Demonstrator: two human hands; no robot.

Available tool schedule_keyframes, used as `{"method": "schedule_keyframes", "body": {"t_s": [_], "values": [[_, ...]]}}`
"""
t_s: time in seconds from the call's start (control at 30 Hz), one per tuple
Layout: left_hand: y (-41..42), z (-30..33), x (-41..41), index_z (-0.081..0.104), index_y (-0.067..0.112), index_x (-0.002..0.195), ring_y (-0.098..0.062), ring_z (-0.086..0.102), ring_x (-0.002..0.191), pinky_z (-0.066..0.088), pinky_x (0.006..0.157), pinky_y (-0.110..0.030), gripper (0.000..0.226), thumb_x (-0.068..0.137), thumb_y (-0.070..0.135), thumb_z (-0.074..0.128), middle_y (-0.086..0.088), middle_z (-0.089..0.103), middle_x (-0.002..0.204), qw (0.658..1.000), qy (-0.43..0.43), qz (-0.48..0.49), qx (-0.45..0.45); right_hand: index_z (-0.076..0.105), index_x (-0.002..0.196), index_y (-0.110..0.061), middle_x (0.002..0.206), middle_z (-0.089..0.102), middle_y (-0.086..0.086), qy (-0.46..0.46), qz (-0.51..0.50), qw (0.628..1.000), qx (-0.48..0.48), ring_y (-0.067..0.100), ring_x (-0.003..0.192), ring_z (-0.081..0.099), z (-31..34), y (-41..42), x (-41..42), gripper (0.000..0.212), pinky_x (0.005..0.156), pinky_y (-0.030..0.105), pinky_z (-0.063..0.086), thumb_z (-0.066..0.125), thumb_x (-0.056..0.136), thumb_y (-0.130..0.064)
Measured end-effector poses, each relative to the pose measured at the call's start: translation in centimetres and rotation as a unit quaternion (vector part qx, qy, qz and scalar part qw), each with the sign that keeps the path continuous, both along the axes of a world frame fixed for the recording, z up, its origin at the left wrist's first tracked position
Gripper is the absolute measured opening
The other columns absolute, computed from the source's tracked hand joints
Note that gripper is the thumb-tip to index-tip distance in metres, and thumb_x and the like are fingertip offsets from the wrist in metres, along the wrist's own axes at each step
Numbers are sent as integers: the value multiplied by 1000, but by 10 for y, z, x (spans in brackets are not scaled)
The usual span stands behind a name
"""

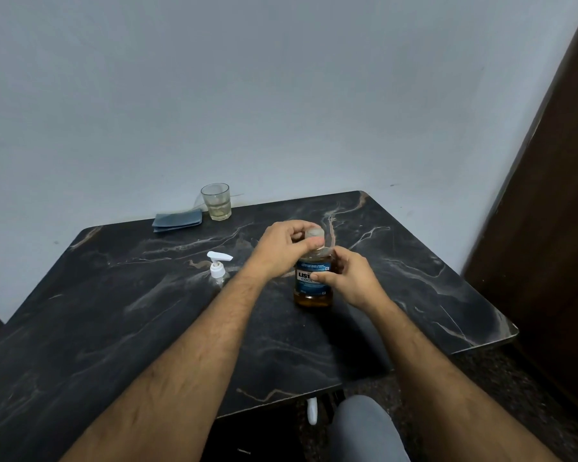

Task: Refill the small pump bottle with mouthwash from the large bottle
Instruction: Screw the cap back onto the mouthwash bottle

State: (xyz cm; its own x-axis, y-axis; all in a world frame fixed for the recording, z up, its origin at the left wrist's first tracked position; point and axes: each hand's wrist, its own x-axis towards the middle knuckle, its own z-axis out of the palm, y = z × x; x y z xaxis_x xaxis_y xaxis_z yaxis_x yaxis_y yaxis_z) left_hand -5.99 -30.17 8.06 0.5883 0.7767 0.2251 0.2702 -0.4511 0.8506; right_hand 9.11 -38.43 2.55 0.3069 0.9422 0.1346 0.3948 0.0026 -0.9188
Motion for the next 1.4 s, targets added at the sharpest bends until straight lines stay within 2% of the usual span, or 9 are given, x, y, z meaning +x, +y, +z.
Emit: {"method": "schedule_keyframes", "body": {"t_s": [0.1, 0.2, 0.27, 0.37, 0.57, 1.0, 1.2, 1.3, 1.4], "values": [[7, 8, -6, 60, 23, 130, -10, 62, 118, 49, 104, -38, 37, 93, 27, 65, 2, 68, 125, 993, 32, -92, -75, 66, 112, -20, 108, 74, -3, 1, 18, 1000, -17, 9, 103, 69, 3, 2, 2, 40, 95, 40, 55, 82, 76, -15], [-2, 5, 1, 44, 20, 145, -12, 51, 130, 42, 109, -36, 60, 92, 40, 63, 2, 56, 142, 996, 47, -50, -55, 65, 112, -21, 109, 73, -4, 0, 3, 1000, -17, 9, 104, 68, 1, 3, 0, 41, 96, 41, 55, 83, 76, -17], [-14, -2, 9, 52, 24, 138, -7, 54, 120, 44, 100, -28, 71, 78, 56, 71, 8, 60, 132, 997, 31, 68, 29, 65, 113, -22, 109, 73, -5, -7, -6, 1000, -13, 9, 104, 68, -1, 3, -1, 41, 95, 41, 55, 82, 77, -19], [-28, -3, 15, 65, 27, 105, 1, 58, 84, 40, 67, -13, 52, 67, 58, 79, 13, 65, 94, 972, -4, 216, 96, 65, 113, -22, 108, 73, -6, -10, -12, 1000, -15, 10, 104, 68, -1, 2, -2, 40, 95, 41, 55, 82, 77, -20], [-27, 4, 14, 73, 22, 98, 4, 59, 73, 39, 59, -6, 37, 71, 45, 83, 14, 66, 81, 970, -2, 216, 108, 64, 112, -22, 111, 72, -5, -15, -9, 1000, -22, 10, 106, 67, 2, 3, -3, 37, 94, 40, 56, 81, 79, -19], [-33, -25, 0, 69, 24, 120, 1, 64, 99, 52, 89, -22, 36, 88, 39, 69, 13, 71, 107, 989, -53, 131, 49, 65, 113, -20, 106, 73, -5, -41, -17, 999, -8, 9, 100, 68, -4, 1, -2, 41, 93, 39, 56, 83, 76, -20], [-28, -73, -17, 63, 28, 125, -8, 66, 104, 56, 91, -41, 35, 94, 42, 52, 7, 71, 112, 977, -64, 197, -58, 64, 108, -25, 104, 75, -4, -31, -32, 998, -37, 7, 93, 71, -28, -6, -1, 42, 93, 38, 56, 85, 74, -13], [-27, -90, -19, 70, 39, 95, -8, 69, 95, 58, 87, -46, 14, 93, 30, 59, 13, 73, 97, 977, -44, 189, -88, 68, 105, -24, 97, 74, -7, -43, -49, 997, -40, 3, 90, 70, -32, -10, -1, 32, 90, 32, 57, 83, 77, -18], [-31, -88, -10, 70, 25, 111, -8, 68, 97, 60, 84, -38, 21, 97, 17, 57, 9, 72, 103, 976, -77, 163, -123, 70, 100, -25, 92, 74, -8, -43, -72, 996, -16, 2, 86, 70, -34, -13, -1, 27, 87, 30, 58, 82, 77, -17]]}}
